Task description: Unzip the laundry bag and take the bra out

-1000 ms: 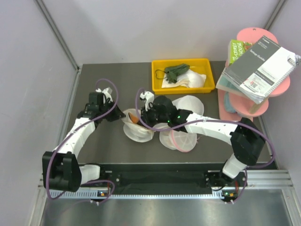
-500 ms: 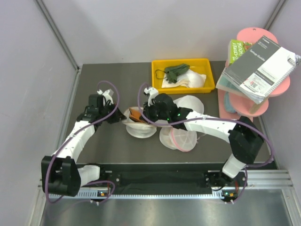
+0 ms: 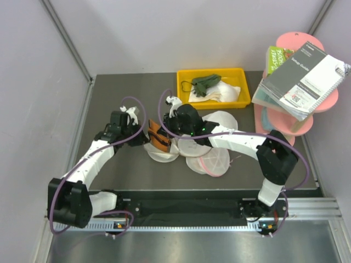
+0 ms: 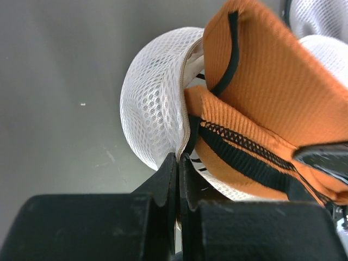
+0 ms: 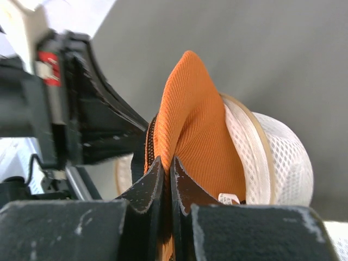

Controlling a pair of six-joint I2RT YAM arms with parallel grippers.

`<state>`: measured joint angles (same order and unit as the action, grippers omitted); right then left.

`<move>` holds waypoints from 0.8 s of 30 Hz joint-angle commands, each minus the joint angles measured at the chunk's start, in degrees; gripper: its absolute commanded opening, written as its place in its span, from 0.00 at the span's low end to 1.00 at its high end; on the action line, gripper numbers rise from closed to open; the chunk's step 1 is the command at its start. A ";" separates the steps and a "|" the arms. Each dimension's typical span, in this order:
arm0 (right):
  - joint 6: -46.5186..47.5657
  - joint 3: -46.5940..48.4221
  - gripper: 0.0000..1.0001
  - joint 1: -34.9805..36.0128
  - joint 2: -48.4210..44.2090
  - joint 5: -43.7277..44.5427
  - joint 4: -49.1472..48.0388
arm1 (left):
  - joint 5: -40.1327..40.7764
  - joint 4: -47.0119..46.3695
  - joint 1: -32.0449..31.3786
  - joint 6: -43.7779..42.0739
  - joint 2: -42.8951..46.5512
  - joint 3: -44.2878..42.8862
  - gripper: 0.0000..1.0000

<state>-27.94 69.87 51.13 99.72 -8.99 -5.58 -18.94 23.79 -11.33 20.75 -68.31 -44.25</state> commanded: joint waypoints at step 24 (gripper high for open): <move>1.49 -5.97 0.00 -8.06 -23.95 1.96 1.01 | 6.81 2.75 -1.06 -0.19 -0.50 -2.24 0.00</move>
<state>-28.12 64.12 45.65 80.49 -7.99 -5.28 -12.53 26.76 -12.23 20.67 -69.89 -44.38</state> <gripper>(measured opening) 0.021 0.021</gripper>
